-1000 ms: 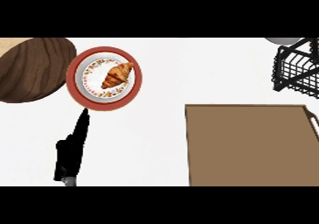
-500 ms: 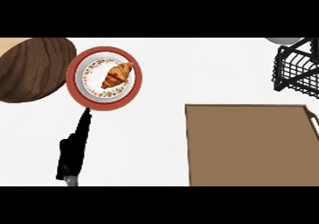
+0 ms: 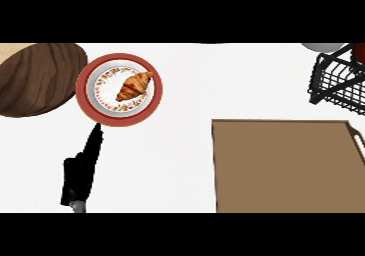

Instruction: Pick the bell pepper from the tray and place it in the tiered basket

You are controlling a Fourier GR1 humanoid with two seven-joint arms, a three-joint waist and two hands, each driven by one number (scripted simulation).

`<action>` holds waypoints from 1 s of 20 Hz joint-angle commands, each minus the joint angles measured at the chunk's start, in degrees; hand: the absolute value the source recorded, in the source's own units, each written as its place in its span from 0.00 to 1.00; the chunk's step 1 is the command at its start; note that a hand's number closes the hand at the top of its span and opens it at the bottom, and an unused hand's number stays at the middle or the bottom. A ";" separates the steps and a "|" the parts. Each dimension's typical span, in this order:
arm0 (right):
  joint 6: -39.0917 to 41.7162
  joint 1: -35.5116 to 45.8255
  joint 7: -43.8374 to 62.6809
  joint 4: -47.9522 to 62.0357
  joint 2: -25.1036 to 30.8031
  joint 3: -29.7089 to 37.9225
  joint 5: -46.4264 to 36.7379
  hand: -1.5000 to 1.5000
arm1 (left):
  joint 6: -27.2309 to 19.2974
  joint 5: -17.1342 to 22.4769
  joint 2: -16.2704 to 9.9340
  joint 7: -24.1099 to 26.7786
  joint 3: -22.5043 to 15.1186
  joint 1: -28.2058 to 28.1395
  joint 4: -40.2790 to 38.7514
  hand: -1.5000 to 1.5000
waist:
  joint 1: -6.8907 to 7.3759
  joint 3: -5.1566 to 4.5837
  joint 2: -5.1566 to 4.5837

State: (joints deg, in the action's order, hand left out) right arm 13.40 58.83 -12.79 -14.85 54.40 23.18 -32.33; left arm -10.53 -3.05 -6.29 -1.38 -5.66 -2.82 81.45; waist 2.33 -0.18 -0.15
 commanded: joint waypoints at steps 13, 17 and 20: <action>-3.61 0.97 -0.95 3.99 4.52 17.51 16.48 0.00 | -0.35 -0.13 1.41 2.45 0.21 -1.61 -2.71 0.50 | -0.26 0.37 -0.94; -8.96 -1.76 2.39 4.85 9.21 19.39 17.39 0.00 | -0.28 -0.46 1.10 0.16 -0.08 -0.96 -1.50 0.50 | -0.50 0.41 -0.96; -7.11 -5.16 4.18 6.75 14.64 22.00 19.42 0.00 | -0.81 -1.01 1.34 0.84 -0.81 -3.27 0.51 0.50 | -0.50 0.53 -0.92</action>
State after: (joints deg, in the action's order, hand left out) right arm 7.30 56.63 -10.32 -9.25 64.08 42.53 -14.91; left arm -11.24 -3.79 -5.29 -0.26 -5.75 -3.49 81.96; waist 2.02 0.45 -0.95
